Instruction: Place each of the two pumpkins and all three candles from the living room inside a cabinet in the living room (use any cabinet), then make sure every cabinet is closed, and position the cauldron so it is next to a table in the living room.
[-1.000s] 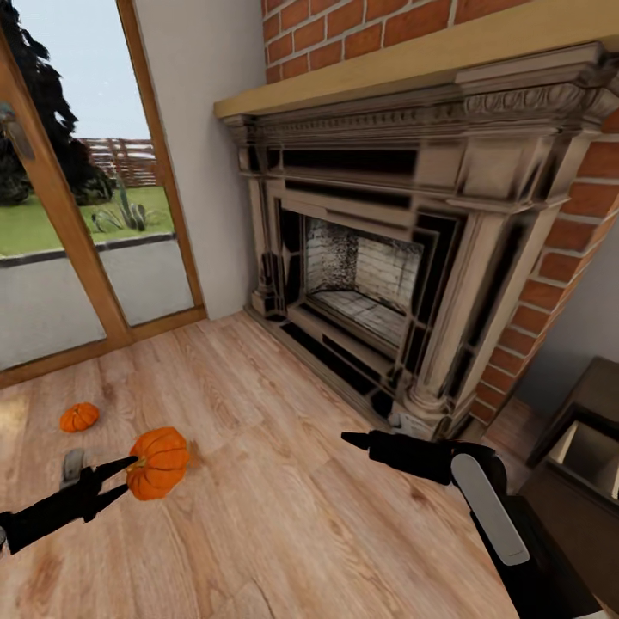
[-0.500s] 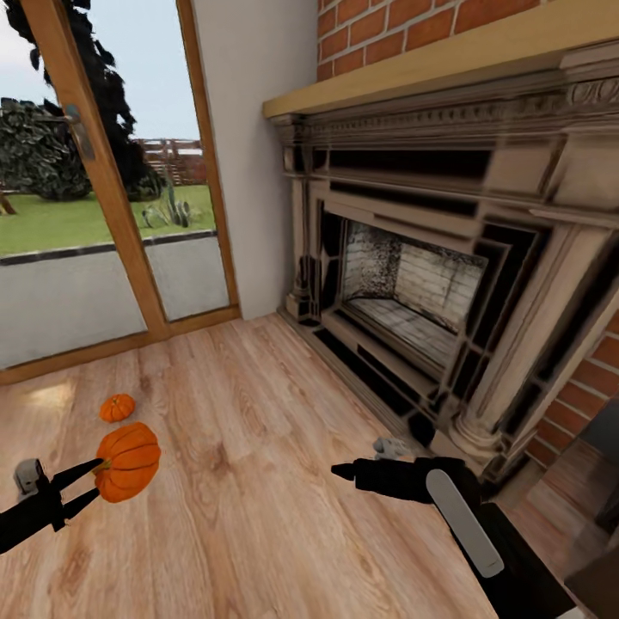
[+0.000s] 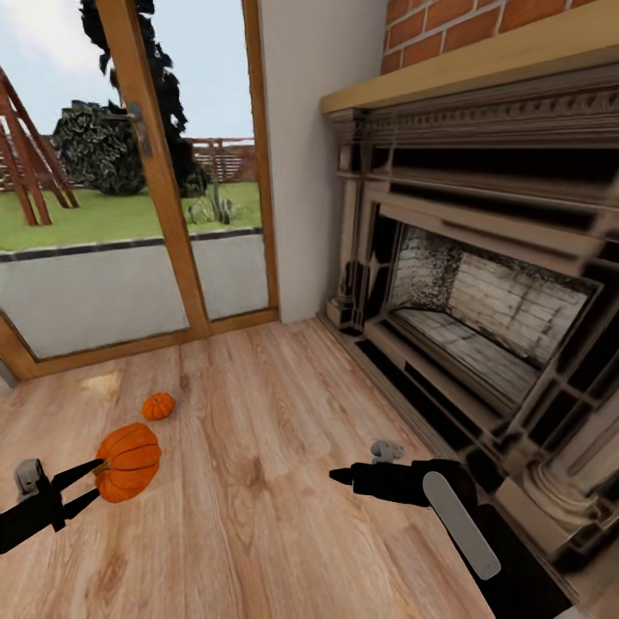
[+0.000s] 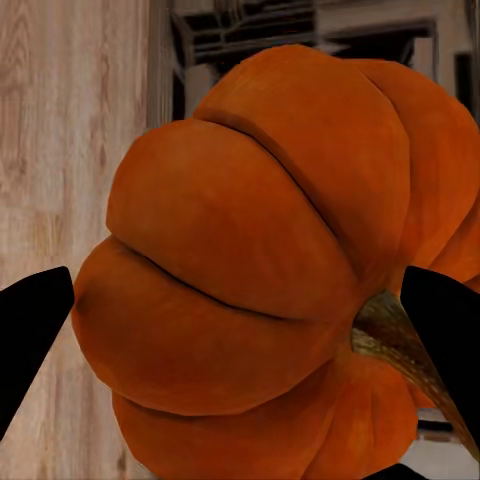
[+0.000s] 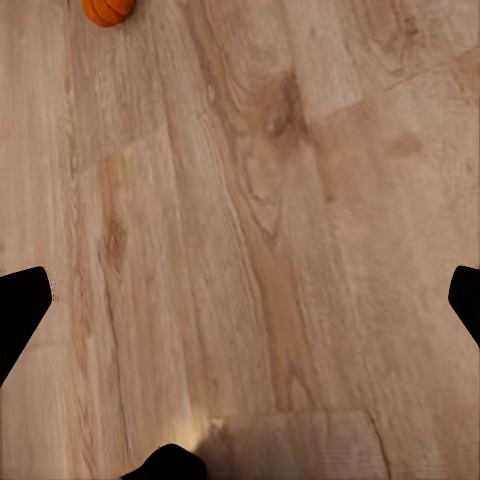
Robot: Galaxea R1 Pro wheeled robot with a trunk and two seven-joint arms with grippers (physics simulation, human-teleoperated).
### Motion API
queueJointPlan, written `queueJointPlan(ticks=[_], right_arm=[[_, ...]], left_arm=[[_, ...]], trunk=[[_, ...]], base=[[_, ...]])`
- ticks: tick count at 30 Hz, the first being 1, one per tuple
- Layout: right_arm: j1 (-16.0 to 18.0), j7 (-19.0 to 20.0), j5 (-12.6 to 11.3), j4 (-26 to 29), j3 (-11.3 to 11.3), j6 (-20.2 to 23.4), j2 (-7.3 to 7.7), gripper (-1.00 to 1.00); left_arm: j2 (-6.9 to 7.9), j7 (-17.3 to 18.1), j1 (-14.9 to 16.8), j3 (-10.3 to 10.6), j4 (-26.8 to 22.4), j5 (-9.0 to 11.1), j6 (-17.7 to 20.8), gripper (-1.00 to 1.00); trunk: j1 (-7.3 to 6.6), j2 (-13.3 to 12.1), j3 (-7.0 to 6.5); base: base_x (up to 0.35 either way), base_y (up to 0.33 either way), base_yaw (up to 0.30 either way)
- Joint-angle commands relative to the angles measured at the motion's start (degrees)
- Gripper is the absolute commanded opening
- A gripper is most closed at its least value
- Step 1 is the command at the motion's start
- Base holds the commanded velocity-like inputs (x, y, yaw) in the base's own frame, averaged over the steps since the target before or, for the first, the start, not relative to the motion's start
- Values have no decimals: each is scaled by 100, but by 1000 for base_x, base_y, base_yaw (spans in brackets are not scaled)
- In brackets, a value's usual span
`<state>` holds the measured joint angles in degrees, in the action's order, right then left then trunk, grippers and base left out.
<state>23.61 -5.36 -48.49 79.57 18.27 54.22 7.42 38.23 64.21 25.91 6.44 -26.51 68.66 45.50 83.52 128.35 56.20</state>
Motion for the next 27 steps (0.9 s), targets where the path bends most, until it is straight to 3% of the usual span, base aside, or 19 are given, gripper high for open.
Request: queueJointPlan(ticks=[1, 9, 20, 27], right_arm=[[3, -60, -55, 21, 9, 19, 5, 100], [3, -239, -63, 40, 187, 40, -11, 100], [3, -255, -62, -4, 211, 36, -16, 100], [3, -255, -55, -14, 220, 33, -21, 100]], left_arm=[[2, 13, 11, 21, 5, 78, 64, -100], [6, 13, 12, 24, 5, 85, 64, -100], [0, 18, 11, 32, 5, 86, 64, -100], [0, 22, 12, 32, 5, 95, 64, -100]], trunk=[[1, 3, 11], [1, 3, 64], [1, 3, 147], [1, 3, 201]], base=[[203, 238, 226], [170, 255, 209], [157, 258, 182], [300, 64, 173]])
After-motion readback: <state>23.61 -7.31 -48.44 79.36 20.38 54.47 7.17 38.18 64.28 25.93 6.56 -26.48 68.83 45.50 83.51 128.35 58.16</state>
